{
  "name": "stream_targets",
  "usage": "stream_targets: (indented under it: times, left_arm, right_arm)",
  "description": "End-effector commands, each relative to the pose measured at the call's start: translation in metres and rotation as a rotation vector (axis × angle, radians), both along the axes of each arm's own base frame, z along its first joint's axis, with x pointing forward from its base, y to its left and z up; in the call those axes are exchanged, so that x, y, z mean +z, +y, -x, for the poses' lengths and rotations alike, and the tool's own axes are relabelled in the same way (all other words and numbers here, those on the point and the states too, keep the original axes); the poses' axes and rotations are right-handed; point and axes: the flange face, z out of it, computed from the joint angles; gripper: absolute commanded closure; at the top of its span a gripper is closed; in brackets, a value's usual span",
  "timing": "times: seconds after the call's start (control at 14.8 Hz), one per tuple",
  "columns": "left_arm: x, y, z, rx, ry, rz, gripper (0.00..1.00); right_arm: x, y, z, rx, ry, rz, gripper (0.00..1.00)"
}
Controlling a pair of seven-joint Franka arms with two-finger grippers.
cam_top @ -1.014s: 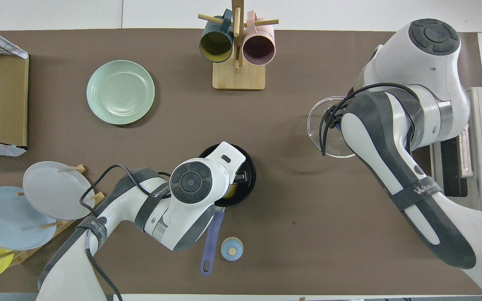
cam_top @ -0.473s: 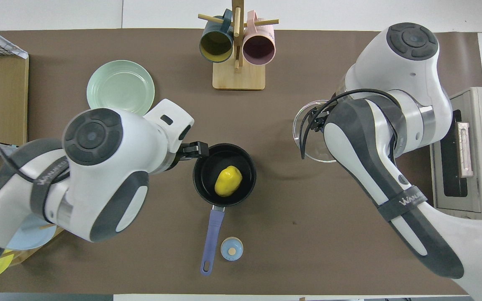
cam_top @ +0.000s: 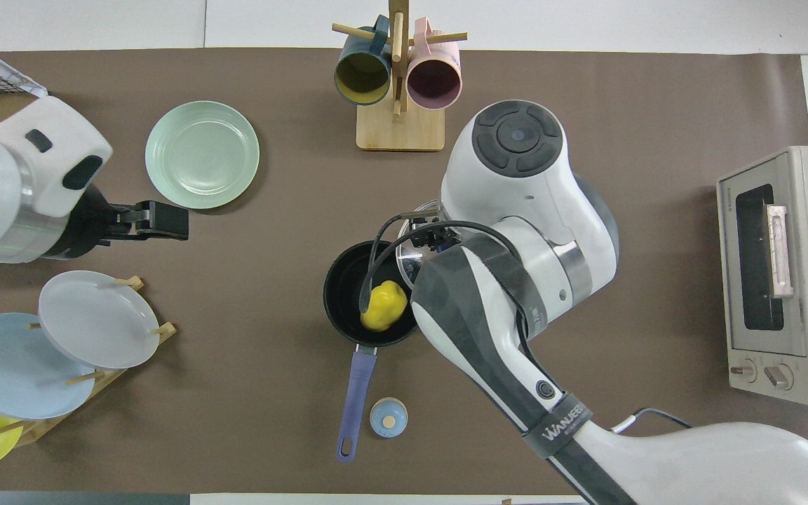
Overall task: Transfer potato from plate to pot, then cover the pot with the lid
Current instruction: 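Withdraw the left gripper while the right gripper carries the lid over the pot, then lower the glass lid onto the pot with the right gripper and release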
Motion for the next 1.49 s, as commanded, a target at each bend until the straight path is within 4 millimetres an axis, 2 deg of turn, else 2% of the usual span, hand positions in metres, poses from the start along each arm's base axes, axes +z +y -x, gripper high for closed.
stream_targets:
  times: [0.0,0.14,0.27,0.47,0.54,0.74,0.88,1.01,1.15,1.42]
  left_arm:
    - [0.008,0.032,-0.002,-0.075,0.013,-0.044,0.00]
    - [0.007,0.049,-0.003,-0.090,0.024,-0.062,0.00]
    - [0.008,0.052,-0.003,-0.084,0.027,-0.064,0.00]
    - [0.028,0.065,-0.007,-0.061,0.034,-0.070,0.00]
    - [0.028,0.065,-0.010,-0.061,0.043,-0.070,0.00]
    - [0.025,0.074,-0.015,-0.047,0.063,-0.071,0.00]
    - [0.017,0.071,-0.016,-0.053,0.072,-0.072,0.00]
    - [0.018,0.071,-0.017,-0.050,0.069,-0.062,0.00]
    - [0.019,0.071,-0.017,-0.050,0.066,-0.056,0.00]
    - [0.019,0.073,-0.016,-0.041,0.066,-0.057,0.00]
  right_arm:
    - [0.010,0.036,0.018,-0.075,-0.030,-0.031,0.58]
    - [0.008,0.067,0.035,-0.094,-0.046,-0.043,0.58]
    - [0.004,0.075,0.040,-0.111,-0.060,-0.047,0.58]
    - [0.001,0.093,0.059,-0.087,-0.061,-0.042,0.59]
    - [-0.003,0.097,0.064,-0.082,-0.056,-0.036,0.59]
    - [-0.016,0.093,0.072,-0.079,-0.080,-0.045,0.59]
    - [-0.023,0.093,0.076,-0.075,-0.082,-0.043,0.59]
    - [-0.032,0.106,0.087,-0.027,-0.098,-0.012,0.59]
    - [-0.039,0.105,0.085,-0.011,-0.108,0.011,0.59]
    - [-0.039,0.105,0.085,-0.003,-0.117,0.022,0.59]
